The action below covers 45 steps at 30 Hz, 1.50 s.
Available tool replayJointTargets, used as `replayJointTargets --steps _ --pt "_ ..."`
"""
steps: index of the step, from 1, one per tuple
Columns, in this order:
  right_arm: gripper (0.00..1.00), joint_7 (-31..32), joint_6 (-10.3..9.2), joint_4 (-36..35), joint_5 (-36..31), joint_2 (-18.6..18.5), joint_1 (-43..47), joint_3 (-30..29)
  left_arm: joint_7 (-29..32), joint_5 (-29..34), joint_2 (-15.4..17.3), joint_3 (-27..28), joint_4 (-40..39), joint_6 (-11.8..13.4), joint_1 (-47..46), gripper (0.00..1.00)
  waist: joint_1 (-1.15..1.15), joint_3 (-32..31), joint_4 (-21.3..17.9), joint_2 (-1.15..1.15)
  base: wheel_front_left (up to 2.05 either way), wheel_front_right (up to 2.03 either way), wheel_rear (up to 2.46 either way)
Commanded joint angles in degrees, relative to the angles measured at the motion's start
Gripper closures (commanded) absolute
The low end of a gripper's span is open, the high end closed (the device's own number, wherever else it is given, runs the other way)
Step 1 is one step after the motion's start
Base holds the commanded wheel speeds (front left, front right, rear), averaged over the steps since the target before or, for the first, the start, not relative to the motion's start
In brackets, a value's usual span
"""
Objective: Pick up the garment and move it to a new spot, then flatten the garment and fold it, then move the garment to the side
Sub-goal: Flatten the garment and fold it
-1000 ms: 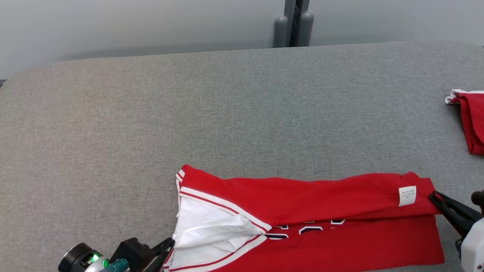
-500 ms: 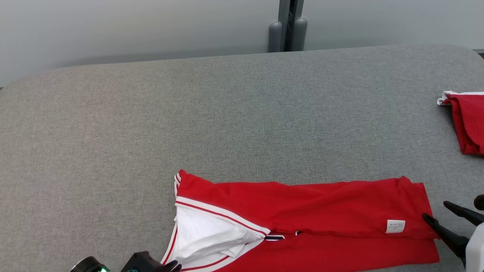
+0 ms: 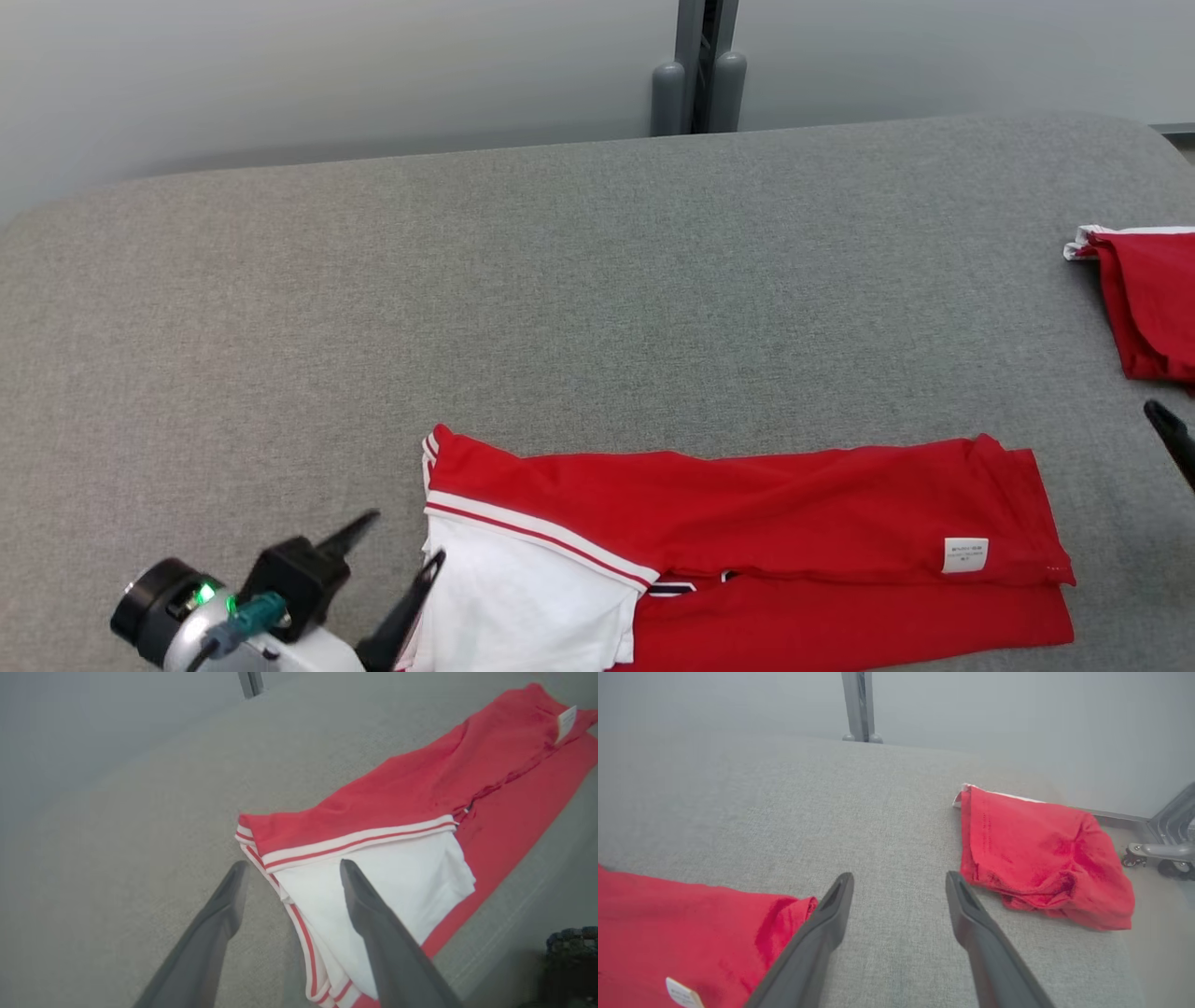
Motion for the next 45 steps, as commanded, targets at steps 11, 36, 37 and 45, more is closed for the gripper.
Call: replayJointTargets --steps 11,36,37,45 --pt "0.00 -1.9 -0.03 -4.3 -18.5 17.6 6.9 -28.8 -21.6 -1.4 -15.4 9.2 8.1 9.3 -5.6 0.00 0.00 0.0 -2.4 0.00 0.00 0.00 0.00" --pt "0.00 -1.9 -0.03 -1.8 -31.4 39.4 22.1 -47.2 -29.7 13.6 -33.6 23.6 21.2 -0.8 -1.2 0.00 0.00 -0.2 -1.4 0.00 0.00 0.00 0.00" --pt "0.00 -1.9 -0.03 -0.6 -31.0 39.3 21.8 -46.9 -29.7 14.2 -33.9 23.9 21.3 -1.3 -1.2 0.00 0.00 -0.1 -1.2 0.00 0.00 0.00 0.00" --pt "0.00 -1.9 -0.03 8.0 -27.0 39.4 19.9 -44.4 -29.7 16.6 -35.0 26.2 21.5 -3.7 -1.5 0.00 0.00 0.2 -0.1 0.00 0.00 0.00 0.00"
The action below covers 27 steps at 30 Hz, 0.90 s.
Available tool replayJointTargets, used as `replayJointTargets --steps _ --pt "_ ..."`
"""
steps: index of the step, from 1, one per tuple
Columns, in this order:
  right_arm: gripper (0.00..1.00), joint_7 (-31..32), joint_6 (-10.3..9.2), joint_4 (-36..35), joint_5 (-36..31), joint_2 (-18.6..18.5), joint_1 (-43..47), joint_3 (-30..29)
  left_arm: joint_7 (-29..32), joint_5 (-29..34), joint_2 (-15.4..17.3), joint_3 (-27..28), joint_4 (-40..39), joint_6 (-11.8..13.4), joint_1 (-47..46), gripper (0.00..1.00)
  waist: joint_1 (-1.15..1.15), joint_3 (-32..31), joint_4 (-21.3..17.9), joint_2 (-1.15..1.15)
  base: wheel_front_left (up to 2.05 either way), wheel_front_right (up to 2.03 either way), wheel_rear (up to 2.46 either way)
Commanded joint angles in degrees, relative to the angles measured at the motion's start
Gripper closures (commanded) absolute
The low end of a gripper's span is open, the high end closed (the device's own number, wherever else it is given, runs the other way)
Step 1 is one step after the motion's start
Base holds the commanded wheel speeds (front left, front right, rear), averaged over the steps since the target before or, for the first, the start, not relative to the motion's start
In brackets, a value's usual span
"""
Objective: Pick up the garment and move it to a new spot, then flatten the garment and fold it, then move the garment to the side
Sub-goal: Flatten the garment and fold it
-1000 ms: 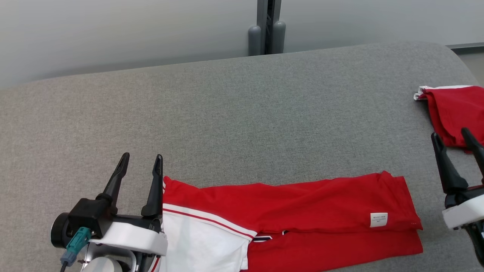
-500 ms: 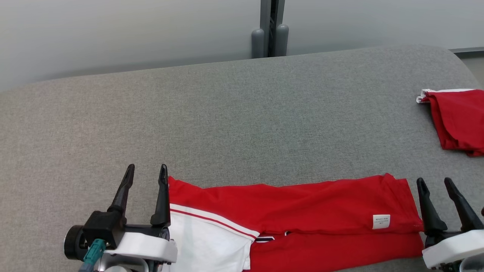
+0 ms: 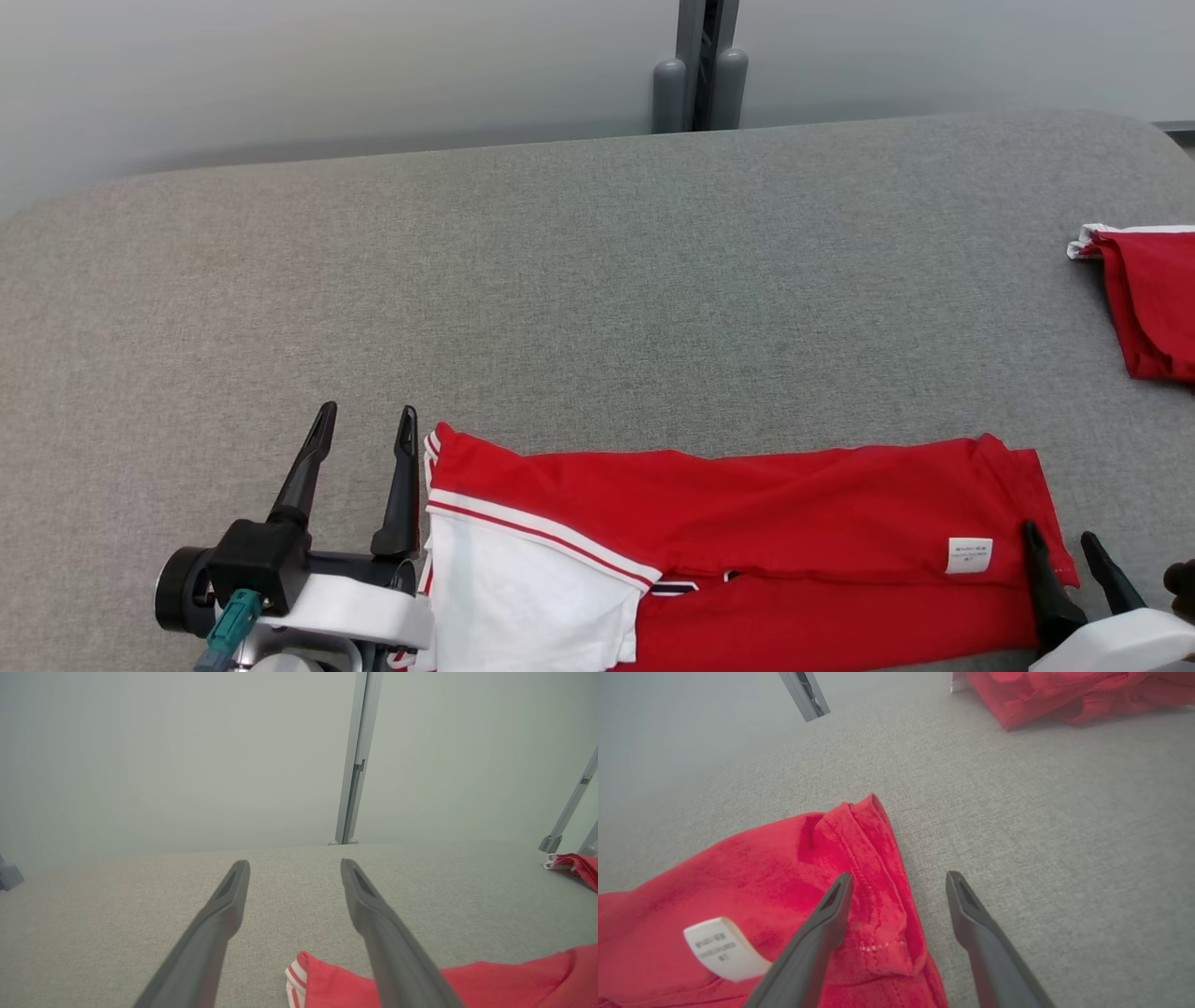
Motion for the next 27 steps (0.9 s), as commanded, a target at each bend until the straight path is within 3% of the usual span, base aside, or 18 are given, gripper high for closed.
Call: replayJointTargets --steps 1,14,15,16,27 --pt "0.00 -0.3 -0.03 0.7 0.8 -0.2 -0.9 0.0 -0.3 0.4 0.0 0.4 0.0 -0.3 -0.4 0.00 0.00 0.1 0.2 0.00 0.00 0.00 0.00" --pt "0.00 -0.1 -0.02 7.4 6.7 0.0 -3.0 7.0 -0.2 2.5 -1.0 3.3 -0.4 -2.2 0.2 0.00 0.00 0.4 1.2 0.00 0.00 0.00 0.00" --pt "0.56 0.0 -0.01 7.4 7.0 -0.1 -3.1 7.8 -0.2 2.7 -1.1 3.4 -0.4 -2.4 0.3 0.00 0.00 0.4 1.2 0.00 0.00 0.00 0.00" --pt "0.99 0.0 -0.01 7.3 7.1 -0.3 -3.3 8.2 -0.2 2.9 -1.1 3.5 -0.4 -2.5 0.3 0.00 0.00 0.4 1.2 0.00 0.00 0.00 0.00" --pt "1.00 -0.1 -0.03 5.4 6.9 -3.9 -4.7 8.2 -0.2 3.3 -1.5 4.1 -0.3 -3.0 0.0 0.00 0.00 0.9 1.0 0.00 0.00 0.00 0.00"
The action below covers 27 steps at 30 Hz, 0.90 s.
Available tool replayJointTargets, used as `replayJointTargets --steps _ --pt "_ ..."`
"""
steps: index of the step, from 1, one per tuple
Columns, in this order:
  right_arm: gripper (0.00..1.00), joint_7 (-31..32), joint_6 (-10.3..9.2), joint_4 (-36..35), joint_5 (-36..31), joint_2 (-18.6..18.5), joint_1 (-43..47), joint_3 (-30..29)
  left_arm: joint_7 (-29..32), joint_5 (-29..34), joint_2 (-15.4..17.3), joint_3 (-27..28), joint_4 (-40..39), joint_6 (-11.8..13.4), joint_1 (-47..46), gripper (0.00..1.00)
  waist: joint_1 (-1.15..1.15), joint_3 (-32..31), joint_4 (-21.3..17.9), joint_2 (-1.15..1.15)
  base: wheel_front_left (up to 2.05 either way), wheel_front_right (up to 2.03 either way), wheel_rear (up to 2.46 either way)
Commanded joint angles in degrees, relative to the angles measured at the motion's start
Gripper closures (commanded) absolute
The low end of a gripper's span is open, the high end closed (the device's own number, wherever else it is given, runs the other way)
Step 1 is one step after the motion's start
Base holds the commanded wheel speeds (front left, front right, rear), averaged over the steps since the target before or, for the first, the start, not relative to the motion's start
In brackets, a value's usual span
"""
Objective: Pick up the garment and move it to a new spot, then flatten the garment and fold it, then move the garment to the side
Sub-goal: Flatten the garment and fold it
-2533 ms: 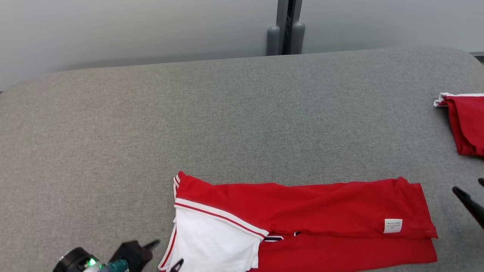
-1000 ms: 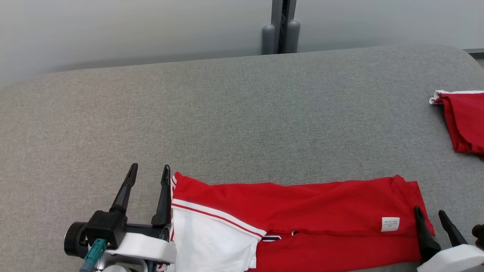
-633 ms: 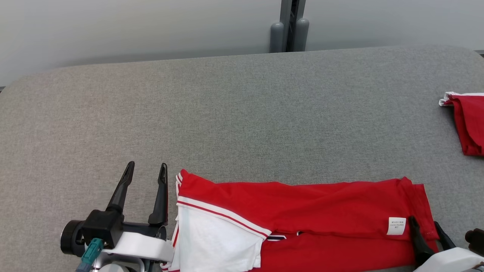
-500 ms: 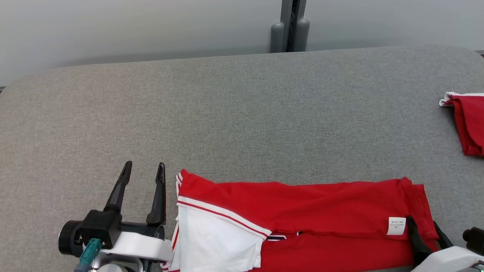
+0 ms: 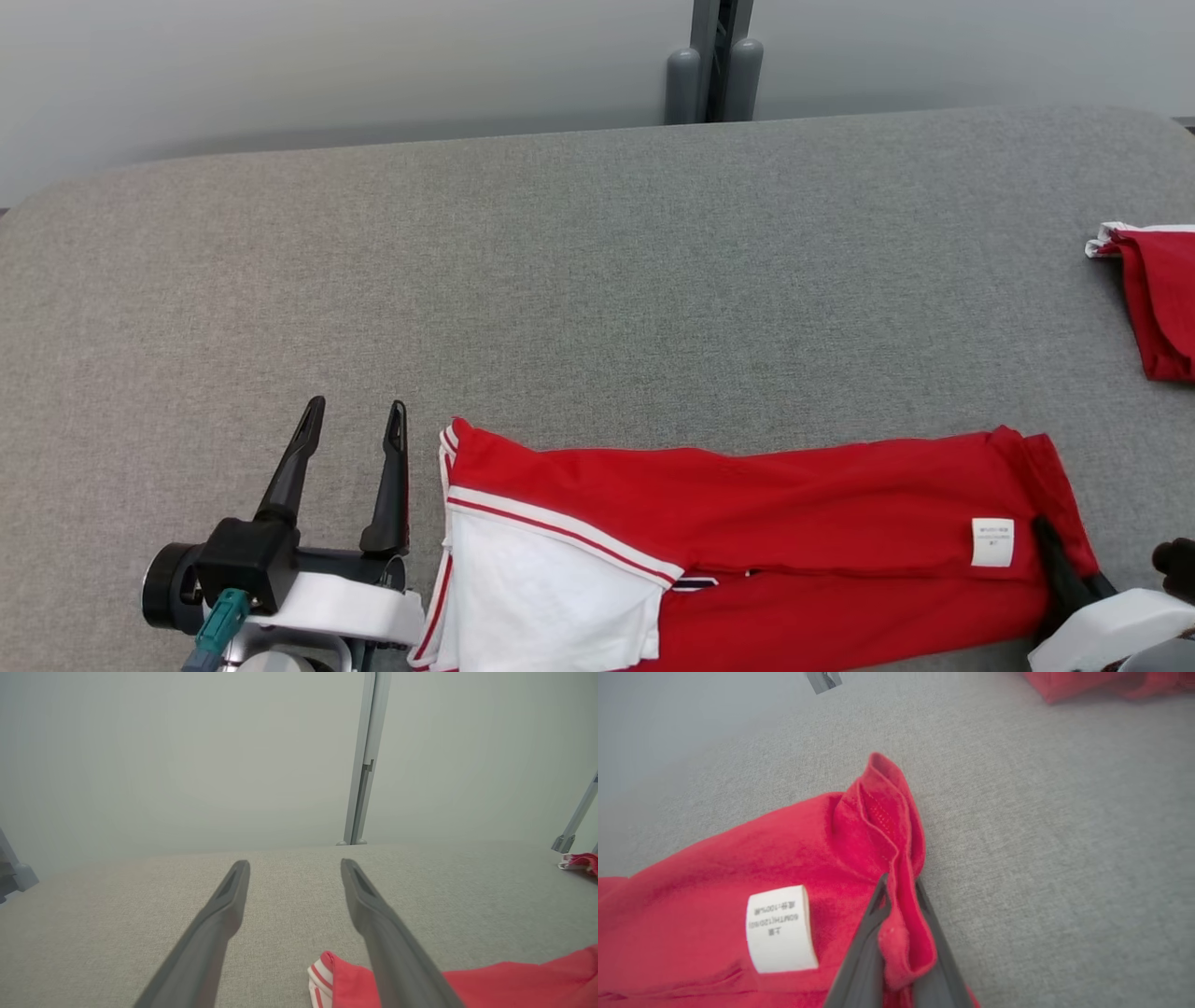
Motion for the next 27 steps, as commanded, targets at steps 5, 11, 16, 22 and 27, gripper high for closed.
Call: replayJointTargets --steps 5,11,16,22,27 --pt "1.00 0.0 -0.05 1.2 0.2 -3.7 -1.4 -2.3 -0.2 0.2 0.1 0.4 0.3 -0.3 -0.4 0.00 0.00 0.2 0.2 0.00 0.00 0.00 0.00" --pt "1.00 0.0 -0.05 3.7 0.1 -7.3 -2.5 -3.8 -0.2 0.6 0.0 0.5 0.4 -0.4 -0.2 0.00 0.00 0.2 0.1 0.00 0.00 0.00 0.00" --pt "1.00 0.0 -0.04 3.9 0.7 -8.2 -2.4 -0.8 -0.2 0.0 0.0 0.4 0.7 -0.3 0.0 0.00 0.00 -0.5 -0.3 0.00 0.00 0.00 0.00" --pt "1.00 0.0 -0.04 0.9 2.6 -9.2 -1.8 4.1 -0.2 -2.7 0.0 0.2 1.1 0.7 0.4 0.00 0.00 -1.8 -1.4 0.00 0.00 0.00 0.00" --pt "1.00 1.0 -0.03 -5.0 6.9 -10.5 -1.3 8.9 -0.2 -3.8 0.1 0.5 1.2 1.1 0.6 0.00 0.00 -3.0 -2.7 0.00 0.00 0.00 0.00"
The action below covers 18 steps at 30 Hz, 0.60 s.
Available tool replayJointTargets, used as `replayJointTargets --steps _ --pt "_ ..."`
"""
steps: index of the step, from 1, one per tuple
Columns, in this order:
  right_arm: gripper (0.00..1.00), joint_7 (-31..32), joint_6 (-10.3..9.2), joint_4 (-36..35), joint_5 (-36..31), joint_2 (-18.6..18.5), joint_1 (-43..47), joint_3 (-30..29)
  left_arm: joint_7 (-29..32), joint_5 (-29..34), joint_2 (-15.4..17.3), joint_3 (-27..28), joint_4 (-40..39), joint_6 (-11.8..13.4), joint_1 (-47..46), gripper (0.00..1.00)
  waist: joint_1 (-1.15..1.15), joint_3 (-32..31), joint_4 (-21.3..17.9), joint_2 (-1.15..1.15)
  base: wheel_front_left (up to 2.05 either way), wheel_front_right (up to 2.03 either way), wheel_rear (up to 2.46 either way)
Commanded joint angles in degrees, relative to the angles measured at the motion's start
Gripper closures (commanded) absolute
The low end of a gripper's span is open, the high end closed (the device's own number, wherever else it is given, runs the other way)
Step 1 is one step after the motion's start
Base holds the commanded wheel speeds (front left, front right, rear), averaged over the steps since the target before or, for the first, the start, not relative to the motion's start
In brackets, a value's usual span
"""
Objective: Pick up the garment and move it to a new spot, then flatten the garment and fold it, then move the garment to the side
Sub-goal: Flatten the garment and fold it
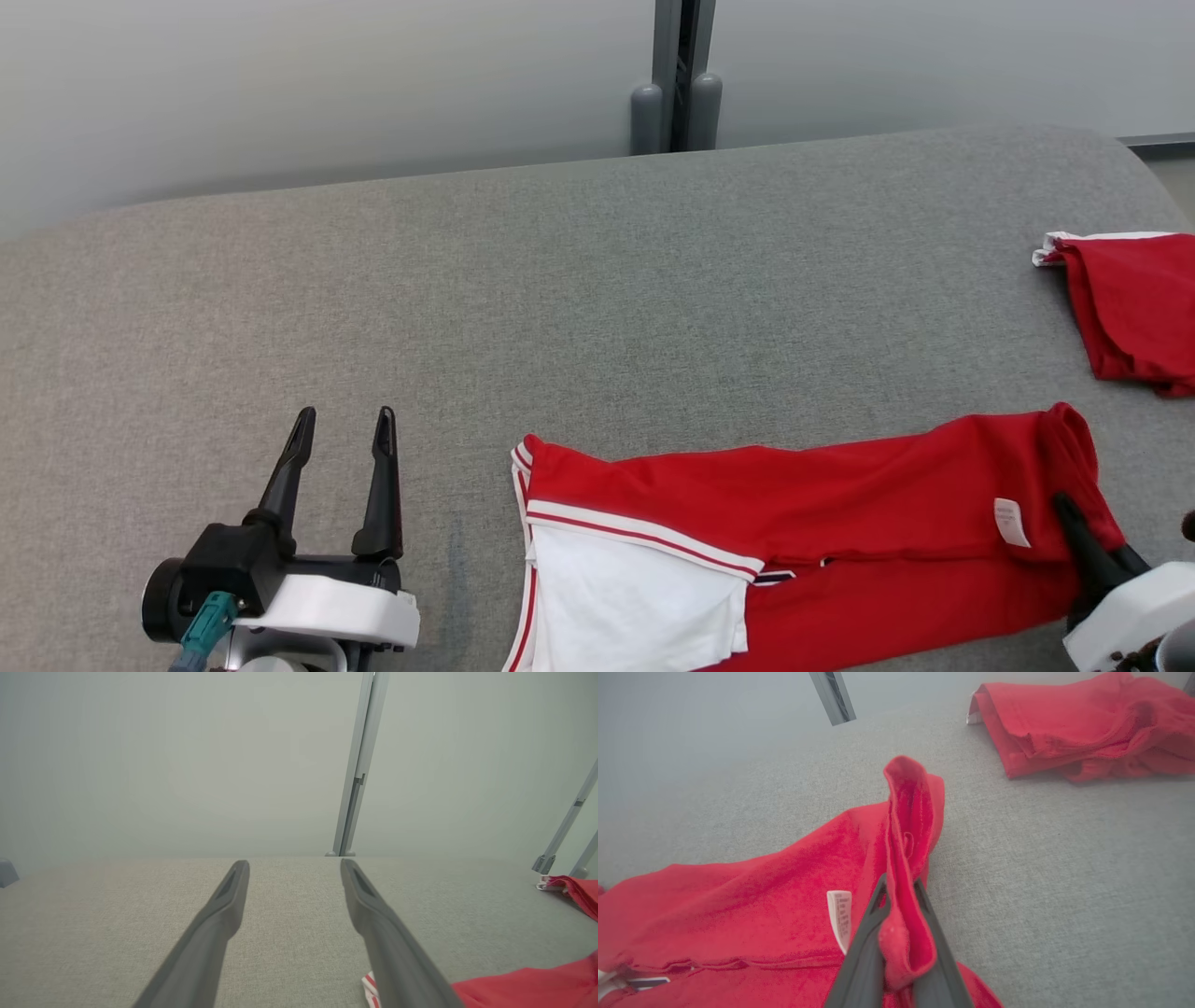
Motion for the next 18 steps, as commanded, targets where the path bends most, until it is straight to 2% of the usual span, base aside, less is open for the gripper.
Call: replayJointTargets --steps 1,5,10,18 --pt "1.00 1.0 -0.03 -2.4 2.3 -0.6 0.3 0.7 -0.2 -0.4 0.2 0.2 0.1 0.4 0.4 0.00 0.00 -0.6 -0.6 0.00 0.00 0.00 0.00" --pt "1.00 3.9 -0.02 -10.0 7.7 -1.7 1.2 2.6 -0.2 -0.8 0.2 0.2 0.1 0.7 0.6 0.00 0.00 -1.2 -1.4 0.00 0.00 0.00 0.00" --pt "1.00 7.1 -0.02 -19.3 12.2 -1.2 1.9 4.5 -0.2 -1.3 0.2 0.1 0.1 0.8 0.3 0.00 0.00 -1.4 -1.8 0.00 0.00 0.00 0.00" --pt "1.00 12.1 -0.02 -30.4 19.9 4.3 3.0 5.9 -0.2 -1.7 0.2 -0.1 -0.1 0.9 -0.2 0.00 0.00 -1.3 -0.8 0.00 0.00 0.00 0.00"
